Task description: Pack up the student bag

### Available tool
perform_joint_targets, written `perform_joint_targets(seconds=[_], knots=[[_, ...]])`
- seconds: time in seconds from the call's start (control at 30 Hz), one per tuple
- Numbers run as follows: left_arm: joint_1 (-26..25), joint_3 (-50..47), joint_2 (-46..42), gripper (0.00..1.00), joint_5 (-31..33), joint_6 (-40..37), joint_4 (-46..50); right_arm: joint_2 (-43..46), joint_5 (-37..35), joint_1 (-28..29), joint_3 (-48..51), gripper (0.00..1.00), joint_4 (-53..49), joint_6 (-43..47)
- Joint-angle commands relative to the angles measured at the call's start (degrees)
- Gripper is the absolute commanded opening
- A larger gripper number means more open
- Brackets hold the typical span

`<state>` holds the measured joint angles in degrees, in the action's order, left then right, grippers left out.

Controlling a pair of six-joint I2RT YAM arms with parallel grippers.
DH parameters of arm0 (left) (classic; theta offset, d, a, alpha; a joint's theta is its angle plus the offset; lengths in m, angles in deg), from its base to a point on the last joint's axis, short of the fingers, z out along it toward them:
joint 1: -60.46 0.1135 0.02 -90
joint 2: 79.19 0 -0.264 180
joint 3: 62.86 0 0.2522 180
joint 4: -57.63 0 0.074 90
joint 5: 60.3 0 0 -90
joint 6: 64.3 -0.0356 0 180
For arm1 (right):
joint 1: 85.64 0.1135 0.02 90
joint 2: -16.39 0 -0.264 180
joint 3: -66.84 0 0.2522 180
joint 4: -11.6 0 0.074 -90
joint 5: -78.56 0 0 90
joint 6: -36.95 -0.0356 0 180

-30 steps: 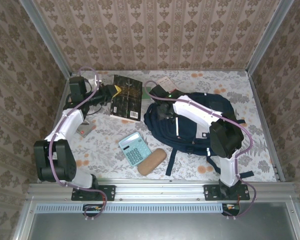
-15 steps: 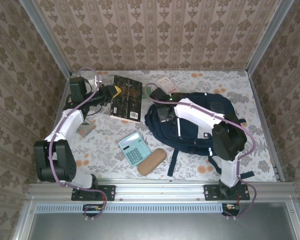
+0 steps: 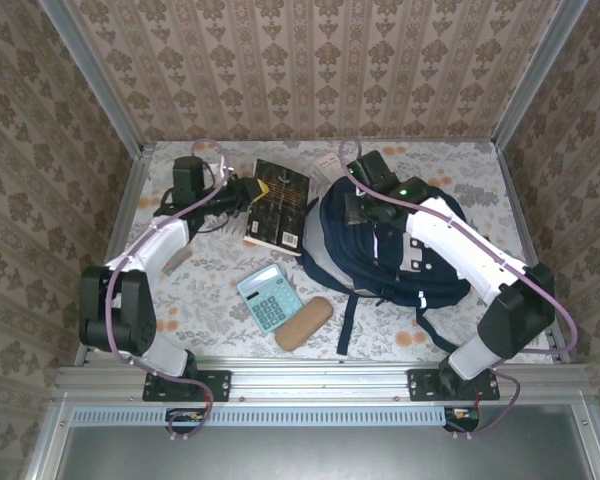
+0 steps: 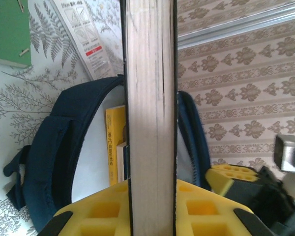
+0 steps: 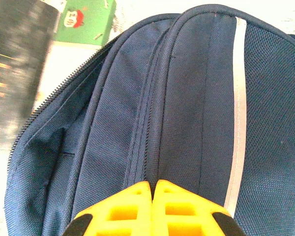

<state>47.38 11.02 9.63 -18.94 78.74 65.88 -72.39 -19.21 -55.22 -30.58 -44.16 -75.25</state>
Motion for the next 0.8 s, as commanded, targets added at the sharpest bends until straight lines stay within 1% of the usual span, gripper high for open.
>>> perform_joint_targets(seconds=[0.0, 0.17, 0.33, 0.37, 0.47, 0.63, 0.77], knots=[[-3.4, 0.5, 2.3, 0.0, 2.9, 4.0, -7.5, 4.7, 9.1, -1.6, -0.3, 0.0, 7.9, 0.9], [-9.3, 0.7, 6.5, 0.0, 8.9, 8.4, -11.2, 5.9, 11.5, -4.3, -0.5, 0.0, 8.8, -1.1], [-15.7, 1.2, 10.8, 0.0, 11.4, 12.8, -15.1, 6.8, 12.3, -6.4, 0.6, 0.0, 10.9, -4.1], [-16.7, 1.1, 11.4, 0.0, 13.3, 13.6, -16.6, 6.9, 12.7, -6.8, 0.8, 0.0, 10.9, -4.7], [-19.7, 1.6, 13.3, 0.0, 15.7, 15.4, -19.7, 6.7, 13.7, -7.3, 1.1, 0.0, 13.0, -5.8], [-22.8, 3.9, 18.3, 0.0, 16.9, 19.8, -25.7, 6.3, 14.8, -7.6, 1.5, 0.0, 13.7, -7.1], [-25.5, 5.5, 22.0, 0.0, 21.7, 21.0, -27.8, 6.1, 15.7, -7.6, 2.1, 0.0, 14.8, -8.0]])
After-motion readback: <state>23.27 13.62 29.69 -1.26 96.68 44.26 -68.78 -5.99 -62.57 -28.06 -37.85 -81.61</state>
